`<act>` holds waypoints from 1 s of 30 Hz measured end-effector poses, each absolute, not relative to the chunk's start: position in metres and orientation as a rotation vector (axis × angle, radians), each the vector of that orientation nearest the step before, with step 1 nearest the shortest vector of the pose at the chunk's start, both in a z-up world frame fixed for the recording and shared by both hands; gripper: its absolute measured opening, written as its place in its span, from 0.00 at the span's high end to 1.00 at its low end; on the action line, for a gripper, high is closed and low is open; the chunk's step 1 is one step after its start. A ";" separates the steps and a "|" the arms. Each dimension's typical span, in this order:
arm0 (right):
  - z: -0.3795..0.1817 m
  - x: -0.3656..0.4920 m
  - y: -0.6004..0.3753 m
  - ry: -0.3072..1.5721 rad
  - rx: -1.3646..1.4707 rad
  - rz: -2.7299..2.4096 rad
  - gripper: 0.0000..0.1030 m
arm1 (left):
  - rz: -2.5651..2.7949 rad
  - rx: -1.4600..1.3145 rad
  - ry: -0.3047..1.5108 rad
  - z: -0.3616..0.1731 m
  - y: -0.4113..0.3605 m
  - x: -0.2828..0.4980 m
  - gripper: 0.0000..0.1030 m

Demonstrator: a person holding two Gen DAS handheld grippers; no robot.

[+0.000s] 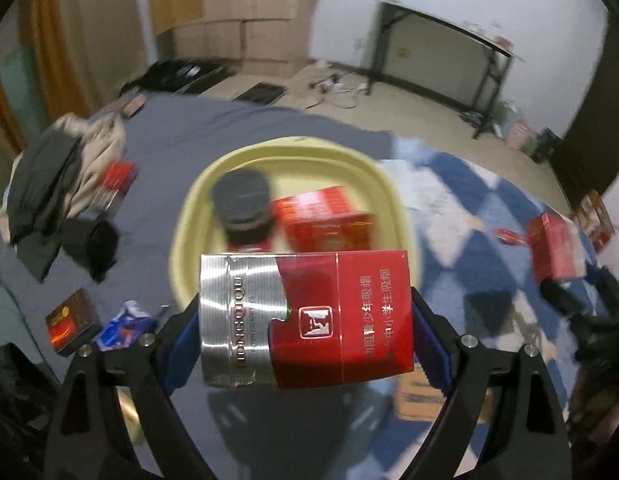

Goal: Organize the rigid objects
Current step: 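Lower both red-silver packs into the yellow tray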

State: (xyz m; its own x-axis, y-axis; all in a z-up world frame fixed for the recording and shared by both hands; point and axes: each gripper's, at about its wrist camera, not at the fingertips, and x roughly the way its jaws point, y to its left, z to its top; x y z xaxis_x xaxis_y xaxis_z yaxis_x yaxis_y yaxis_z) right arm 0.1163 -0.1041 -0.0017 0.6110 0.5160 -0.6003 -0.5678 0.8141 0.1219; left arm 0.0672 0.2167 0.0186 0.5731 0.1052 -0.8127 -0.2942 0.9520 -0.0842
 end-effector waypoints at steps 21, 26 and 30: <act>-0.050 0.267 0.137 0.967 -0.330 0.840 0.07 | 0.245 -0.380 1.054 -0.059 0.299 0.121 0.12; -0.056 0.266 0.145 0.995 -0.319 0.834 0.06 | 0.251 -0.421 1.049 -0.062 0.305 0.113 0.11; -0.050 0.264 0.144 0.991 -0.282 0.840 0.04 | 0.277 -0.395 1.042 -0.052 0.303 0.109 0.02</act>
